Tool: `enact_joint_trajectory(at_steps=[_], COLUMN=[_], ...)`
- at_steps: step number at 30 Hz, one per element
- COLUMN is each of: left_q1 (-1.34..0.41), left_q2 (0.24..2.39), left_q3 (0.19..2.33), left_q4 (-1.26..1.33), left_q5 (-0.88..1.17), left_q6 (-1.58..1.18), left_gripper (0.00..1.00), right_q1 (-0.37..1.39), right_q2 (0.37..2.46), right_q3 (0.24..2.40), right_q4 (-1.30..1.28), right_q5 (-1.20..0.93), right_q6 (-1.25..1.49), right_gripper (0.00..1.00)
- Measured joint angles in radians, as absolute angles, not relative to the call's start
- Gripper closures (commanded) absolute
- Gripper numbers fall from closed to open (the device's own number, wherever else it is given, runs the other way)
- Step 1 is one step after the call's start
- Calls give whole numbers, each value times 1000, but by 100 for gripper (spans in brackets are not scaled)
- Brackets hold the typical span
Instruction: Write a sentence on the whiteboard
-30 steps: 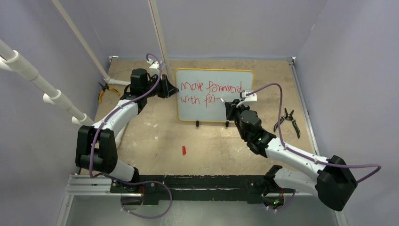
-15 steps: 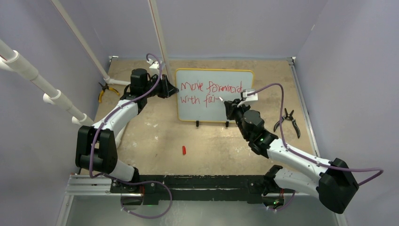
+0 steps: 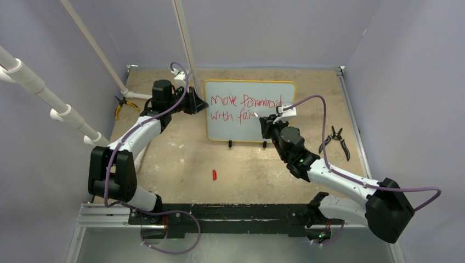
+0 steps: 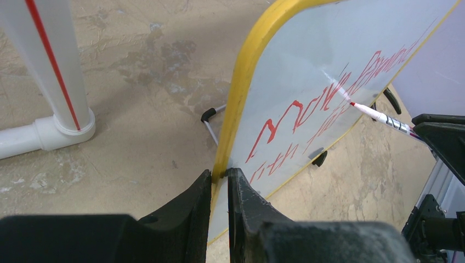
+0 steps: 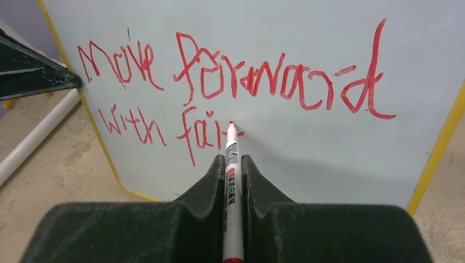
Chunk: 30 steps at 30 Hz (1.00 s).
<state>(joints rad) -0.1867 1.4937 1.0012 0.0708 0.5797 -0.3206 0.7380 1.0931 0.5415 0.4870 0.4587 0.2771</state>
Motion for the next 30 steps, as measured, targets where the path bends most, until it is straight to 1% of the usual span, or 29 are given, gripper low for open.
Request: enact_joint_trajectory(at_steps=[11, 30], left_q1=[-187, -187], left_q2=[1494, 1494], left_q3=[1001, 1001], left_q4=[70, 69], left_q5=[578, 579], left_q6=[-321, -321], left_gripper=[86, 86], right_q1=[737, 737], right_q2=[1100, 1079], right_q3=[544, 544], right_q4=[481, 399], right_q5=[461, 480], right_q6=[289, 379], right_gripper=[100, 100])
